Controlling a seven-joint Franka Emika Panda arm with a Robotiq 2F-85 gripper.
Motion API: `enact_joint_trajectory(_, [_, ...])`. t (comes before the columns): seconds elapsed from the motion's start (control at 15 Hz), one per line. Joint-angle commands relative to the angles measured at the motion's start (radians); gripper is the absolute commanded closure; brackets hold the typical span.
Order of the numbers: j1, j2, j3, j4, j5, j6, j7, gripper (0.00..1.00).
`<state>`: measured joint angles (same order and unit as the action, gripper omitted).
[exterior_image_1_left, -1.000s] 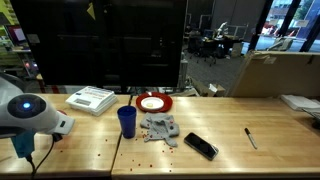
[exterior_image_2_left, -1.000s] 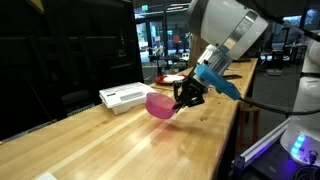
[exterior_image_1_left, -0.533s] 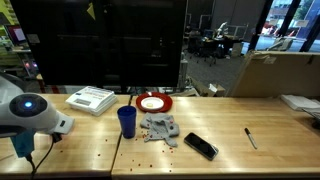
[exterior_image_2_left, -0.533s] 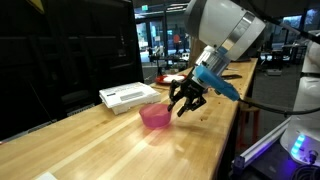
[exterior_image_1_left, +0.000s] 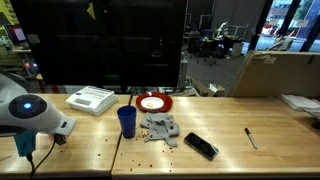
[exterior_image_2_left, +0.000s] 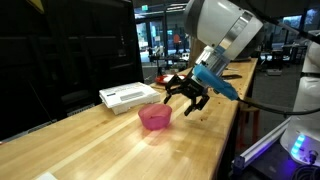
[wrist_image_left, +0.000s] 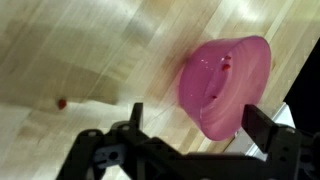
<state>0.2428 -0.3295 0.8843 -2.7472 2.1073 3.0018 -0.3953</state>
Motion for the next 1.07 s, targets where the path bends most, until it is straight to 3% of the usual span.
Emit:
enact_joint_trajectory(0.0, [-0.092,-0.004,0.062,0.008,0.160,0.008,-0.059,0.00])
enact_joint_trajectory(0.07, [-0.148,-0.013,0.102,0.004,0.274,-0.047,-0.096,0.00])
enact_joint_trajectory(0.13, [-0.066,0.002,0.049,0.001,0.154,0.002,-0.036,0.00])
enact_joint_trajectory(0.33, [-0.134,0.001,0.089,0.000,0.242,-0.037,-0.083,0.00])
enact_joint_trajectory(1.0, [-0.139,0.001,0.092,0.001,0.242,-0.040,-0.083,0.00])
